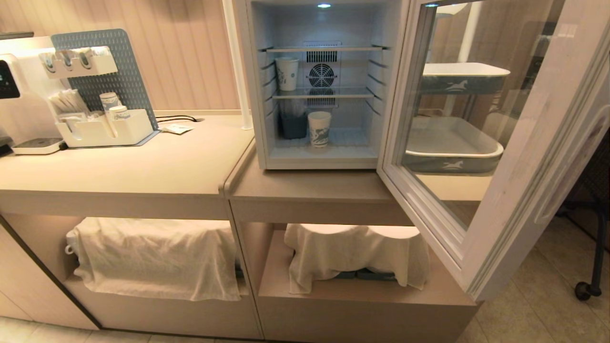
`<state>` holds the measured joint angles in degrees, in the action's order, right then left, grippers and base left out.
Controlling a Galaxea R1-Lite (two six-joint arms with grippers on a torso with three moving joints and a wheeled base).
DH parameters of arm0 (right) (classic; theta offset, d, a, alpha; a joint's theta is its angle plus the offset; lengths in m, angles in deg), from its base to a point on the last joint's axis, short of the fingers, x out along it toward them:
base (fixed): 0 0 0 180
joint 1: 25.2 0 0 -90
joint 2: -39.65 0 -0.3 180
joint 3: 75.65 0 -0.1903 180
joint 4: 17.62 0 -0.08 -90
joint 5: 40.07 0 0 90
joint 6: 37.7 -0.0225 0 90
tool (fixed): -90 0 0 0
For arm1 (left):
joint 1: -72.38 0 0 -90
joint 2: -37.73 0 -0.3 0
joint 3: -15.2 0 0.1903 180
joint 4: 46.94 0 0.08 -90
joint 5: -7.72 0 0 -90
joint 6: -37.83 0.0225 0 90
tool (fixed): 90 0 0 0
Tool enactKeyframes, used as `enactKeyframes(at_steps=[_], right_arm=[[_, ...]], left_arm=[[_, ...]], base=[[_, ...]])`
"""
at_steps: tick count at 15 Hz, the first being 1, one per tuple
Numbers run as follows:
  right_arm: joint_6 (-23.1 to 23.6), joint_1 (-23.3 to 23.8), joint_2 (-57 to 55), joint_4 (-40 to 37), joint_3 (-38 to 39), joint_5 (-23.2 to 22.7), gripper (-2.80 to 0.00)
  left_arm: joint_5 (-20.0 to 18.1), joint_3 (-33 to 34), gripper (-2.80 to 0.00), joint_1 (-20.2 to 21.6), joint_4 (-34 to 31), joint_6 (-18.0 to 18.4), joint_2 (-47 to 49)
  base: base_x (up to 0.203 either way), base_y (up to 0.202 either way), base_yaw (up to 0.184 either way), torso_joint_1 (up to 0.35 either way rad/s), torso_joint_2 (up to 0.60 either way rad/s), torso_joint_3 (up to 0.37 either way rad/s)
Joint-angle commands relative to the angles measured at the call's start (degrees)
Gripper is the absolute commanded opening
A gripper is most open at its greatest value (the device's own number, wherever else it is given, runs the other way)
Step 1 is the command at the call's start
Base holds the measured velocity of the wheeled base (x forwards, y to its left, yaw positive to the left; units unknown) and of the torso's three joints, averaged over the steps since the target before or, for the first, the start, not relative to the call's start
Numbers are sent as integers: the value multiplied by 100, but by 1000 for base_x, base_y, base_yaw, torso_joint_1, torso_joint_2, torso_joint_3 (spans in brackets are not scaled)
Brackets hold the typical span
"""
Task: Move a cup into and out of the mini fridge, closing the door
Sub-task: Close the freezer door
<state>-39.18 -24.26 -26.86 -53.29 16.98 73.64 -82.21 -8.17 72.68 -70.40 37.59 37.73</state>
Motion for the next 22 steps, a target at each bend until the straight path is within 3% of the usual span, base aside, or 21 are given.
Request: enactKeyframes(at_steps=[1,6,10,19,22], right_arm=[[23,45,-1216,401,-234,502,-280],[102,17,-2036,890,-969,586,-280],[20,-370,-2271,902,-1326,522,-280],[-899,-1447,-2275,896,-1493,214,-280],[-1290,-2004,-2271,900,-1517,37,-280]], left_arm=[[1,0,-280,5,1,-2,0],[1,0,-280,-3,1,-2,0],[1,0,-280,4,1,-2,0],[1,0,-280,4,1,-2,0],[1,0,-280,5,1,-2,0]], base=[[0,0,0,0,0,0],[0,0,0,0,0,0],[0,0,0,0,0,0],[0,0,0,0,0,0],[0,0,0,0,0,0]])
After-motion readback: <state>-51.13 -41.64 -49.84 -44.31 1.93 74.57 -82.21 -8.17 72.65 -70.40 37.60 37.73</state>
